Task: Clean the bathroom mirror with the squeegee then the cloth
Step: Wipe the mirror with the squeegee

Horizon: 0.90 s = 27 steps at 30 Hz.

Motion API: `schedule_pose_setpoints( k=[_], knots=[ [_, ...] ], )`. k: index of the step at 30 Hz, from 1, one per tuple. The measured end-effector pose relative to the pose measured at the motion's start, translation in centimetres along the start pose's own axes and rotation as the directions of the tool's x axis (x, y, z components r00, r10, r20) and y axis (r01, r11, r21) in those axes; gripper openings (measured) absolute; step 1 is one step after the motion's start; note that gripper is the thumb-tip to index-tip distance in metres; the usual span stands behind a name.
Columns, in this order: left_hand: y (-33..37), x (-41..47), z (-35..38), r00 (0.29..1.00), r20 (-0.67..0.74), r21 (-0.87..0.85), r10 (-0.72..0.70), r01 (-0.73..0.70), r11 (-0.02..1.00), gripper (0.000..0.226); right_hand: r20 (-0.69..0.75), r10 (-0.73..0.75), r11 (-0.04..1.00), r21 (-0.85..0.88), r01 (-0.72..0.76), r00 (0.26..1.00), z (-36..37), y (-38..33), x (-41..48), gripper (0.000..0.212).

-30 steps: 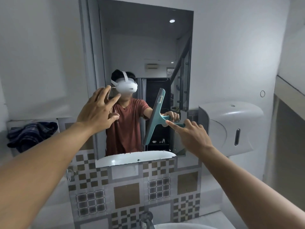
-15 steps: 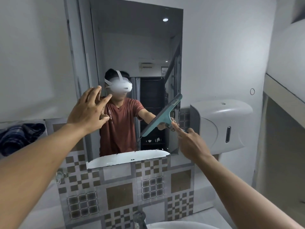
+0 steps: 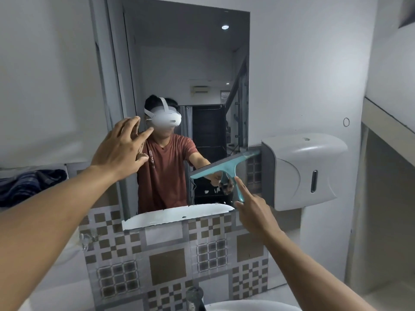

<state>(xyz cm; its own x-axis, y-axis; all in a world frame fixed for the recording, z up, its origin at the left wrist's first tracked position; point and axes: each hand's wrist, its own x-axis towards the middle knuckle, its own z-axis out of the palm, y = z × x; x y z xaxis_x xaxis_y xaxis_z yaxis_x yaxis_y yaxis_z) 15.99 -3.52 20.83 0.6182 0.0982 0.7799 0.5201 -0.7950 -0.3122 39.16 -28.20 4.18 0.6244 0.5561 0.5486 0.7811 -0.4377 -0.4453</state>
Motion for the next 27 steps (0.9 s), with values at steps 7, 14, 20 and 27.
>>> schedule_pose_setpoints(
  k=[7, 14, 20, 27],
  knots=[
    [-0.5, 0.0, -0.2, 1.000, 0.001, 0.011, 0.020, -0.020, 1.000, 0.083, 0.018, 0.143, 0.962, 0.230, -0.143, 0.990, 3.3, -3.2, -1.7, 0.081],
    [-1.1, 0.8, -0.7, 0.999, -0.019, 0.030, 0.026, -0.026, 0.999, 0.072, 0.036, 0.247, 0.826, 0.515, -0.229, 0.968, 6.4, -8.4, -3.3, 0.074],
    [-1.3, 1.0, -0.9, 1.000, 0.001, 0.044, 0.031, -0.031, 0.999, 0.070, 0.031, 0.308, 0.724, 0.640, -0.256, 0.951, 9.5, -12.1, -4.4, 0.073],
    [-1.9, 1.3, -1.0, 0.999, 0.004, 0.046, 0.036, -0.036, 0.998, 0.076, 0.046, 0.323, 0.643, 0.722, -0.255, 0.945, 11.4, -13.9, -5.3, 0.074]
  ],
)
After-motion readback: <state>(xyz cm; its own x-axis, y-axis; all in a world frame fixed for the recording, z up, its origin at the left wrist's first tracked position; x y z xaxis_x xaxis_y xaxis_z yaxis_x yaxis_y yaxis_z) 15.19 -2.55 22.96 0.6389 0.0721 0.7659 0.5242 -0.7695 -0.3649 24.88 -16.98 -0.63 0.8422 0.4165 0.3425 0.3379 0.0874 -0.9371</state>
